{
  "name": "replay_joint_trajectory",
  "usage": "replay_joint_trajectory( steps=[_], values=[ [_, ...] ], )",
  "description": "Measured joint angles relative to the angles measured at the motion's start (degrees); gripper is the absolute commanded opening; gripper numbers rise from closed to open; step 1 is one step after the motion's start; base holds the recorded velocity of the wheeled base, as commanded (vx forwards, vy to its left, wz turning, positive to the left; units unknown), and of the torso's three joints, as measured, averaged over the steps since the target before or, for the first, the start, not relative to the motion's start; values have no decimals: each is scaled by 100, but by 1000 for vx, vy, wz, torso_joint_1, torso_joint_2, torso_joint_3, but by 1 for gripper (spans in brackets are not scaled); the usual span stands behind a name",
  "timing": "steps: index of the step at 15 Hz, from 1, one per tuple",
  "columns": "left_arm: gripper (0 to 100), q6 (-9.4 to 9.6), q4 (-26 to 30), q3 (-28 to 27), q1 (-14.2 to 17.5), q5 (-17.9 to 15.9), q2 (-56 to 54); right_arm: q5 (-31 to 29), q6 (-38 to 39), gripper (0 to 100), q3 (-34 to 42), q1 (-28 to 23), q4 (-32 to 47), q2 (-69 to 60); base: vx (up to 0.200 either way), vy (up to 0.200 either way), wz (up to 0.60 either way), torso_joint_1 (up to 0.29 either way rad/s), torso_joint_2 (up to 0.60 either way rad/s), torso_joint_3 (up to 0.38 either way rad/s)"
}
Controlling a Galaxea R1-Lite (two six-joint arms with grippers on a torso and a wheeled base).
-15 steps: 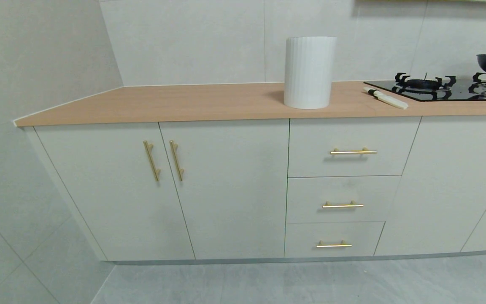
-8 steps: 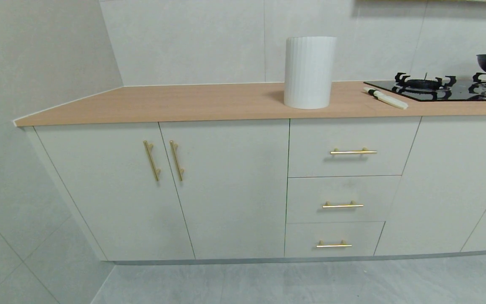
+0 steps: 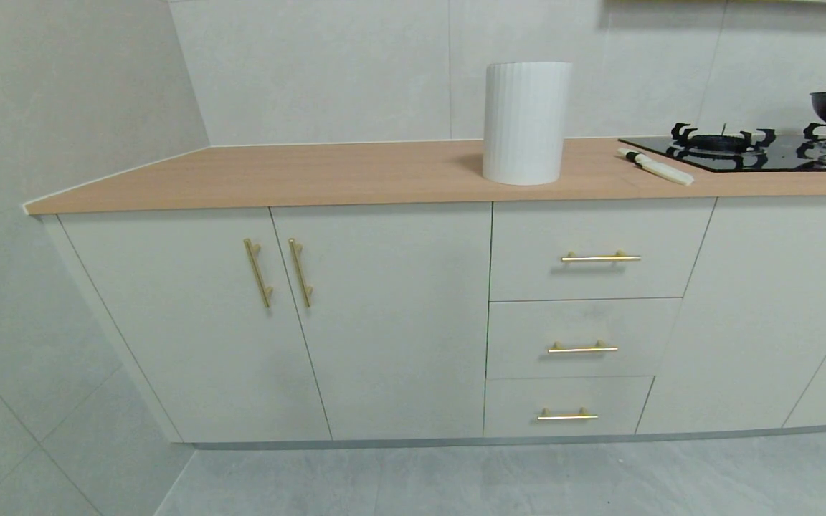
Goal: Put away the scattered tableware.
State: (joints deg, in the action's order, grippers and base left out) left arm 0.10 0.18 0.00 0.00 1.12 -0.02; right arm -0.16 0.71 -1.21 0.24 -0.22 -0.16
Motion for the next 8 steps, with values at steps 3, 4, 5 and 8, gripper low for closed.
replay_joint_trajectory(
  steps=[3, 4, 5, 8],
  values=[
    [100, 0, 0, 0, 0, 0, 0, 71, -71, 100, 90, 0, -10, 0, 0, 0, 0, 0, 0, 0],
    [100, 0, 0, 0, 0, 0, 0, 73, -71, 100, 105, 0, -7, 0, 0, 0, 0, 0, 0, 0],
    [100, 0, 0, 0, 0, -1, 0, 73, -61, 100, 110, 0, -7, 0, 0, 0, 0, 0, 0, 0],
    [100, 0, 0, 0, 0, 0, 0, 76, -60, 100, 121, -2, 0, 0, 0, 0, 0, 0, 0, 0]
  ],
)
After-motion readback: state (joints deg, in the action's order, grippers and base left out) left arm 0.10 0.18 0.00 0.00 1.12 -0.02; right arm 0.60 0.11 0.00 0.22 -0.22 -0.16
